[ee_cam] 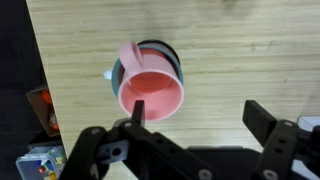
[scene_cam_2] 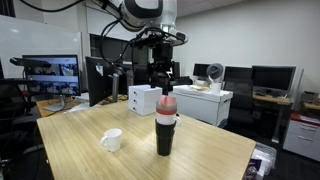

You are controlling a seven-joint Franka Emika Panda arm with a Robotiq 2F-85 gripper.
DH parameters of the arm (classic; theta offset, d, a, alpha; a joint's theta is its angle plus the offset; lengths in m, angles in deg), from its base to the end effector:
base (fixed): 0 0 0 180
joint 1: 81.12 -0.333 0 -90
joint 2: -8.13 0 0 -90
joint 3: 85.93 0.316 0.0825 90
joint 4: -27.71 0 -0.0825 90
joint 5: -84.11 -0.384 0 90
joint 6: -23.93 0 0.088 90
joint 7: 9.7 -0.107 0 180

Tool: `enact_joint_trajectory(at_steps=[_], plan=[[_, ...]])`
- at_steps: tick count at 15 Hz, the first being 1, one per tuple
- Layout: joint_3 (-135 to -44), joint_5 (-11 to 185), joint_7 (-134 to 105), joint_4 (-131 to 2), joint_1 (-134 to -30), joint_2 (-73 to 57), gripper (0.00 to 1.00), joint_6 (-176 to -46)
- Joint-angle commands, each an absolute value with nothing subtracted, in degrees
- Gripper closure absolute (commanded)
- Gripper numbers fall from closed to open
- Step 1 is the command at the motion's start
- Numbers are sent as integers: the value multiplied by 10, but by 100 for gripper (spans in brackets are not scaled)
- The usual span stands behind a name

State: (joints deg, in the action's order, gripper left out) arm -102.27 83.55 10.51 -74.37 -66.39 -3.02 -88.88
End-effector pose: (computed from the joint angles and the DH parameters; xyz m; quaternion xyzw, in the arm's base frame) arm 0.5309 -0.3081 0.4483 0.9953 -0.0939 -0.0096 0.0206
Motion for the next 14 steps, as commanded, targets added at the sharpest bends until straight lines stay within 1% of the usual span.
enact_joint_trajectory(at_steps=[1, 10, 11, 12, 13, 14], plan=[[-1008, 833, 113, -780, -653, -2, 0, -891], [-1009, 840, 103, -791, -652, -7, 0, -888], [-1010, 841, 102, -790, -651, -8, 5, -887], [-1010, 842, 101, -790, -651, -8, 15, -888], [-1011, 842, 100, -789, -650, -8, 29, -888], [-1011, 842, 100, -789, -650, -8, 33, -888]])
